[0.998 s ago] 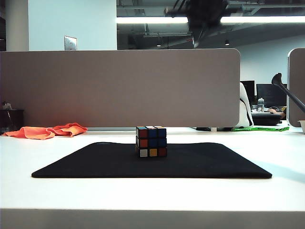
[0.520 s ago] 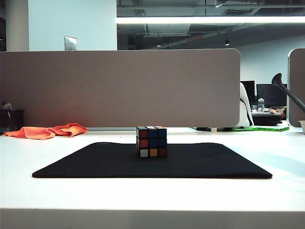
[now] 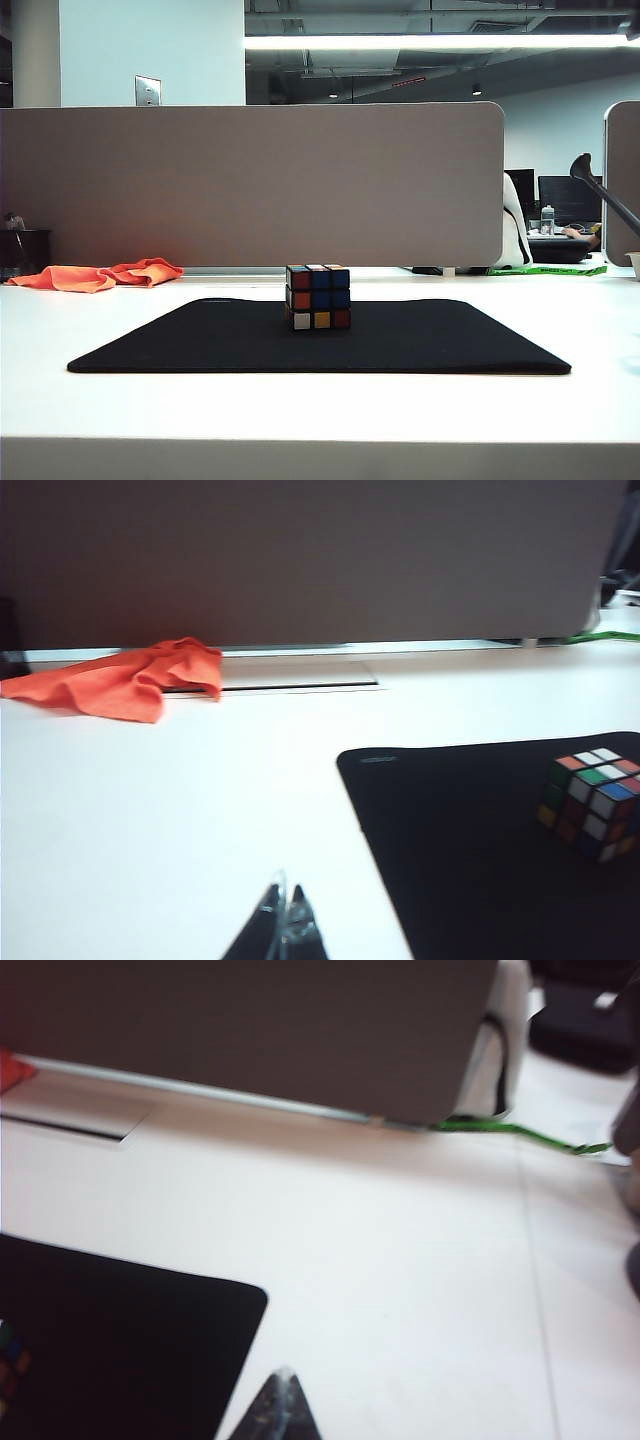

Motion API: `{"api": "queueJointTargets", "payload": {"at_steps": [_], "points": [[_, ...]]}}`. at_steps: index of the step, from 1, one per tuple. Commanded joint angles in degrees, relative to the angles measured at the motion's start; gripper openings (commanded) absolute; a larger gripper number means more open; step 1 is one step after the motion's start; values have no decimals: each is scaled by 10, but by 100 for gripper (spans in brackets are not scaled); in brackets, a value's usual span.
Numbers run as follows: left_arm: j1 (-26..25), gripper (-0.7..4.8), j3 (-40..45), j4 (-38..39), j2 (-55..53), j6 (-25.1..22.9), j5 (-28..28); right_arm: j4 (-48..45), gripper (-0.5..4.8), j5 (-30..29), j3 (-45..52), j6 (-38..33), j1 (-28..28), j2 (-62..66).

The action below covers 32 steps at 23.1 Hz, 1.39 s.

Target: Pick up the cube on the right side of the mouse pad, then place it in the center of the mouse pad.

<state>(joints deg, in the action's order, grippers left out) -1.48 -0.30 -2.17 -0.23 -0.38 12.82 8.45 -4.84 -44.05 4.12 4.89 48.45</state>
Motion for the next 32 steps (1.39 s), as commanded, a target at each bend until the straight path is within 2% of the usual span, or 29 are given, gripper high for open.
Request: {"api": "queueJointTargets", "payload": {"at_steps": [1, 4, 10, 23, 32], "points": [[0, -6, -2, 0, -1, 0, -27, -70, -5, -2, 73, -6, -33, -72], [0, -6, -2, 0, -1, 5, -28, -90, -5, -5, 124, -42, -76, -122], [1, -6, -2, -1, -1, 28, -27, -124, -5, -4, 174, -60, -104, -172], [1, -6, -2, 0, -1, 28, -27, -129, -5, 26, 296, -93, -102, -350], [1, -6, -2, 0, -1, 28, -25, -59, -5, 28, 358, -110, -102, -488]]}}
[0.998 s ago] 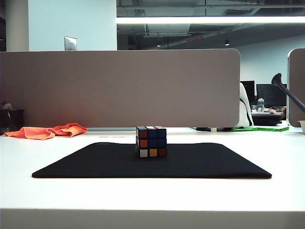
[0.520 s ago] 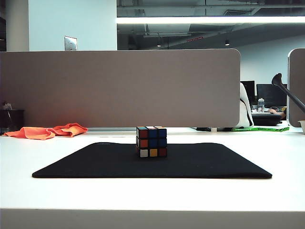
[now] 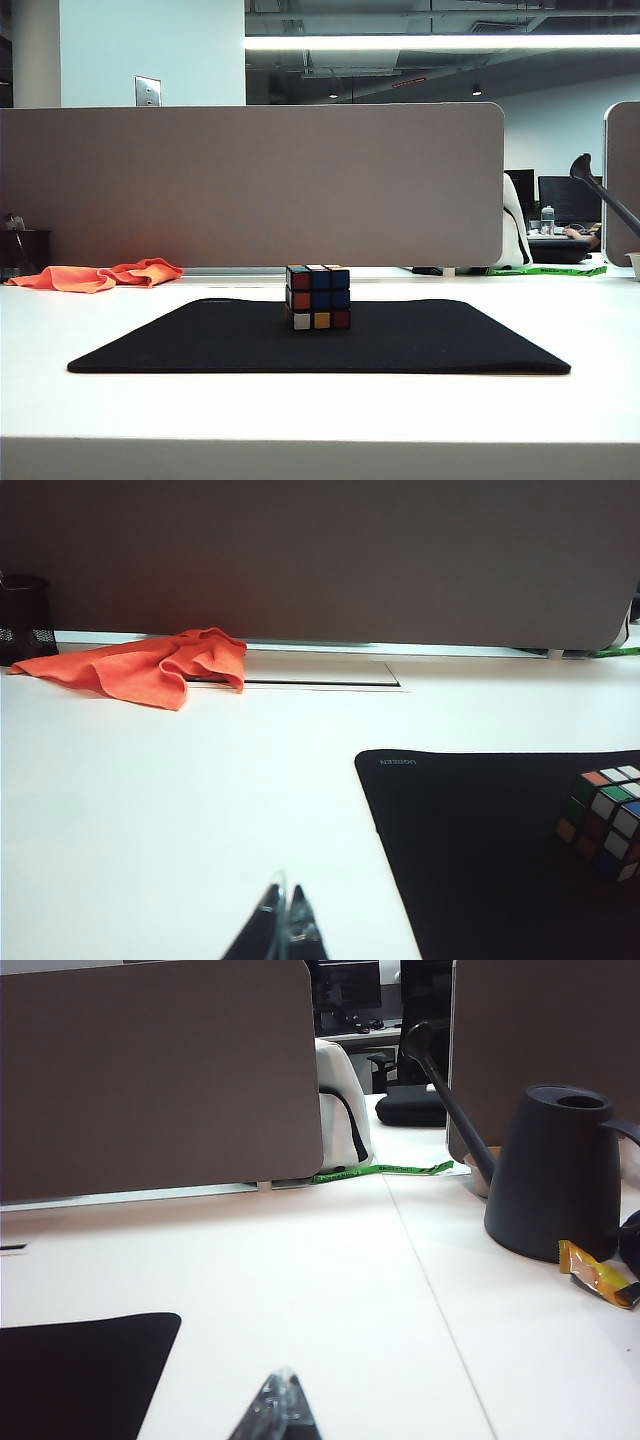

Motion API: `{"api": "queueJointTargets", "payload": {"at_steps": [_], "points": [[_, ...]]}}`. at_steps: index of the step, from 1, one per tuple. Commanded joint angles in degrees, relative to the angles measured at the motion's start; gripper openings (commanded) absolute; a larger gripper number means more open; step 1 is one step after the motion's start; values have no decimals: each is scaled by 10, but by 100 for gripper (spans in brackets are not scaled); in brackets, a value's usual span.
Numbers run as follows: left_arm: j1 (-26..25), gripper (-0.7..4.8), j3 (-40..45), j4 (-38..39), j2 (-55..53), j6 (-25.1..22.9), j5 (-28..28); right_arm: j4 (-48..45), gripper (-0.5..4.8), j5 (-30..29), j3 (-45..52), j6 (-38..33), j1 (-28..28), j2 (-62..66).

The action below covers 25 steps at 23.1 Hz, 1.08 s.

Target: Pick up the cube on the right side of the mouse pad, then place it in the center of the mouse pad.

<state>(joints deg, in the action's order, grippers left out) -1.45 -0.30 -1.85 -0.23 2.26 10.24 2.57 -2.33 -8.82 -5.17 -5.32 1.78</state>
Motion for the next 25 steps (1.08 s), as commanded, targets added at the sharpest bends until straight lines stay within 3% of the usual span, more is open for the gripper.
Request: {"api": "queueJointTargets", "payload": {"at_steps": [1, 25], "points": [[0, -6, -2, -4, -1, 1, 0, 3, -5, 3, 6, -24, 1, -19], [1, -6, -2, -4, -1, 2, 2, -43, -5, -4, 85, -17, 4, -19]]}}
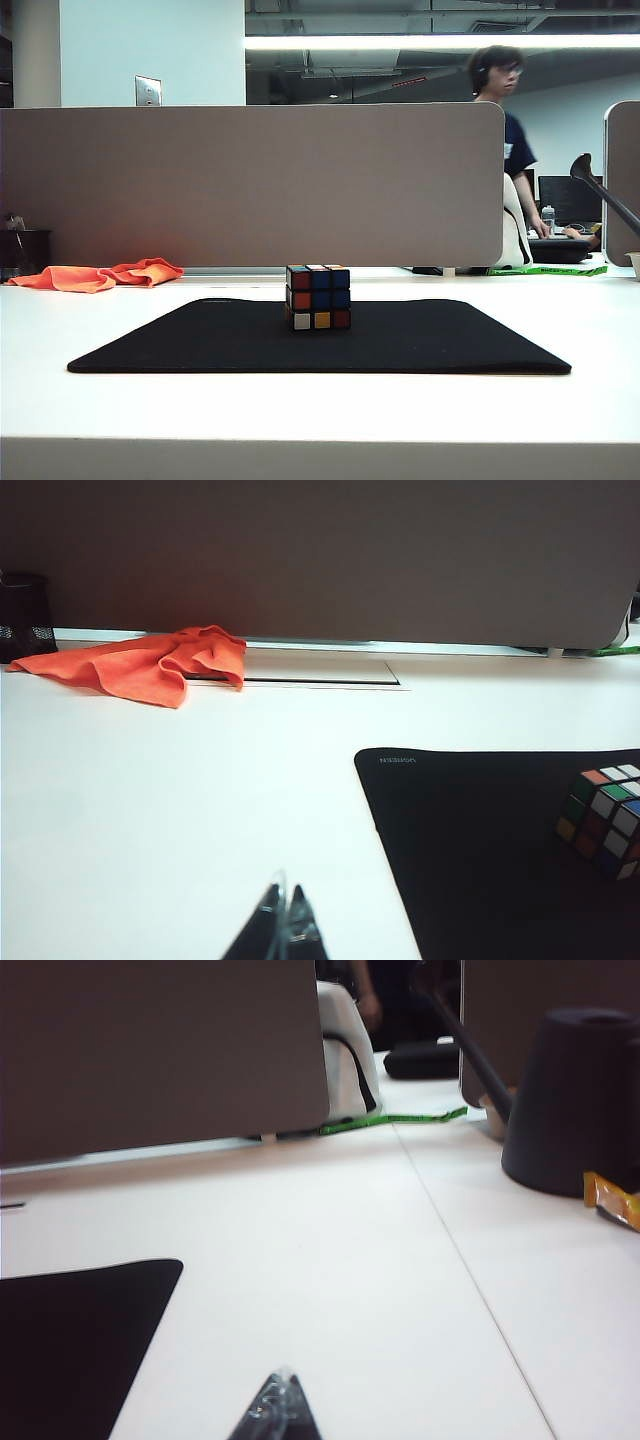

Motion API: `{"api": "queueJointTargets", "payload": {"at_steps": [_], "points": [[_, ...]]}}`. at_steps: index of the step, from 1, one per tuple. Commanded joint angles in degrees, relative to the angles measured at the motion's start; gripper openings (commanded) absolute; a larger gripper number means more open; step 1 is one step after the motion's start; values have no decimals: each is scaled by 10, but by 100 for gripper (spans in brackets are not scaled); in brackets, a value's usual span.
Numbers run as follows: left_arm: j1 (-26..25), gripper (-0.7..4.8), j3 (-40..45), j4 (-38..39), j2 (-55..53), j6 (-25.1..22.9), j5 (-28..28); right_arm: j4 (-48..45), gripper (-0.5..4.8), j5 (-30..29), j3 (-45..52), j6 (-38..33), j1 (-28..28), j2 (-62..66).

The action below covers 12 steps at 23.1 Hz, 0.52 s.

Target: Pick up the cube on the right side of the mouse pad, then place it in the center of the mouse pad.

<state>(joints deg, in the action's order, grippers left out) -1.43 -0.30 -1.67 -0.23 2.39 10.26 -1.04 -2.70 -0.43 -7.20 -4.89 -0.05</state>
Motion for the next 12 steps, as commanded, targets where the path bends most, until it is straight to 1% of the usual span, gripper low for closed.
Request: {"api": "queueJointTargets", "payload": {"at_steps": [1, 3, 6, 12], "points": [[1, -6, -2, -5, -1, 0, 2, -10, -5, 0, 1, 3, 0, -1], [1, -6, -2, -5, -1, 1, 3, -15, -5, -2, 1, 3, 0, -1], [1, -6, -2, -5, -1, 2, 2, -18, -5, -19, 1, 4, 0, -1], [1, -6, -2, -5, -1, 2, -2, -18, -5, -21, 1, 15, 5, -1]]}}
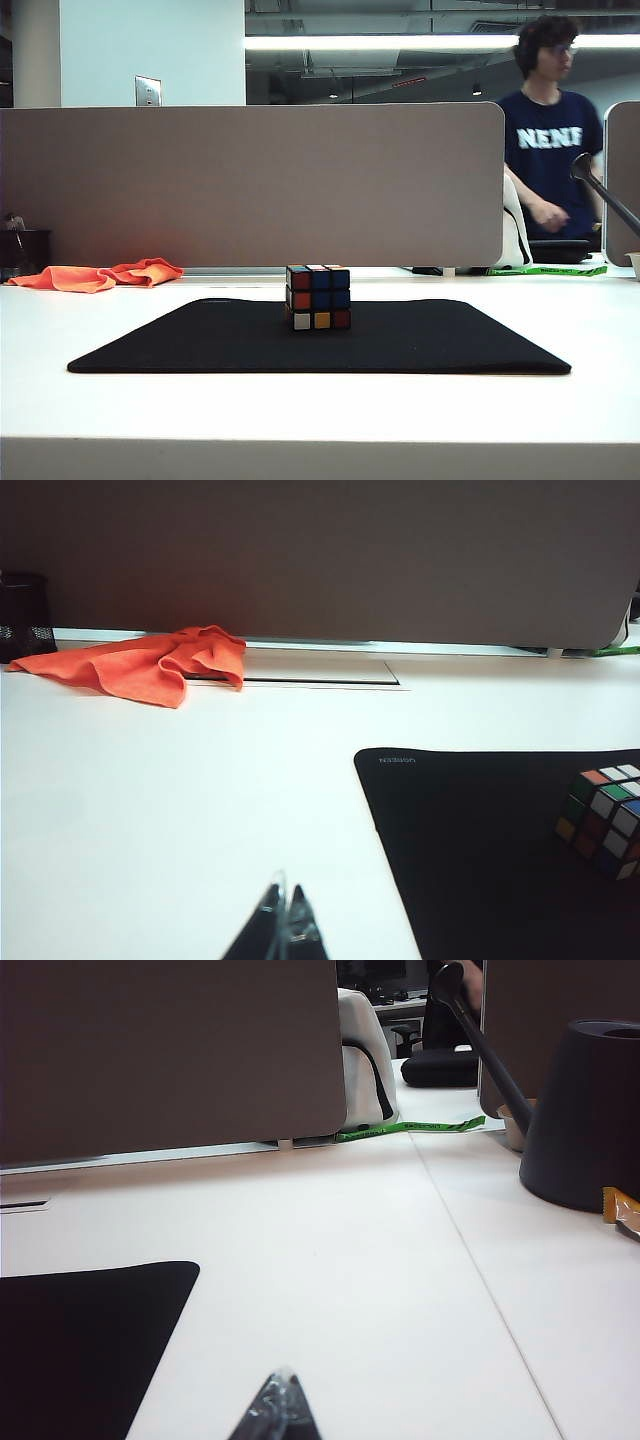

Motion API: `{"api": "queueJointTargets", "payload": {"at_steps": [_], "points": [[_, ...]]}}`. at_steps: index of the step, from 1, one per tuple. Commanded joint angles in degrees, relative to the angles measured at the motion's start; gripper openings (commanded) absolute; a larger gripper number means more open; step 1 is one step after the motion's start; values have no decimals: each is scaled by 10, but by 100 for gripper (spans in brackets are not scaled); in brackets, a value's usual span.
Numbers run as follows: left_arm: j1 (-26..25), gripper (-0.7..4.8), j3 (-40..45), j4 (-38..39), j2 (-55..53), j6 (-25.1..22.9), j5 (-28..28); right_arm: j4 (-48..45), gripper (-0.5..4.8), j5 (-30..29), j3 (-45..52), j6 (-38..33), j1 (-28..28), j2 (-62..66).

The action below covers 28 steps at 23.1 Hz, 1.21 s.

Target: Pick up the cube on the right side of the mouse pad, then place it in the center of the mouse pad.

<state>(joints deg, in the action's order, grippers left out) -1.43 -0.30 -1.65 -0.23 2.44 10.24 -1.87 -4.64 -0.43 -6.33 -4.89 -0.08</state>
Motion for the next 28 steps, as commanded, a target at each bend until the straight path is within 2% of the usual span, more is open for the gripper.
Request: {"api": "queueJointTargets", "payload": {"at_steps": [1, 5, 8, 10, 15, 22, 28], "points": [[1, -6, -2, -5, -1, 2, -2, -9, -5, -2, 1, 9, 10, 0], [1, -6, -2, -5, -1, 2, -2, -2, -5, 22, 1, 21, 35, 0], [1, -6, -2, -5, -1, 2, -2, 3, -5, 87, 1, 21, 64, 0], [1, -6, -2, -5, -1, 1, -2, 3, -5, 100, 1, 21, 63, 0], [1, -5, -2, -5, -1, -1, -1, 8, -5, 101, 1, 47, 61, 0], [1, -5, -2, -6, -1, -1, -2, 10, -5, 72, 1, 49, 62, 0], [1, -6, -2, -6, -1, -5, -2, 12, -5, 71, 1, 51, 62, 0]]}}
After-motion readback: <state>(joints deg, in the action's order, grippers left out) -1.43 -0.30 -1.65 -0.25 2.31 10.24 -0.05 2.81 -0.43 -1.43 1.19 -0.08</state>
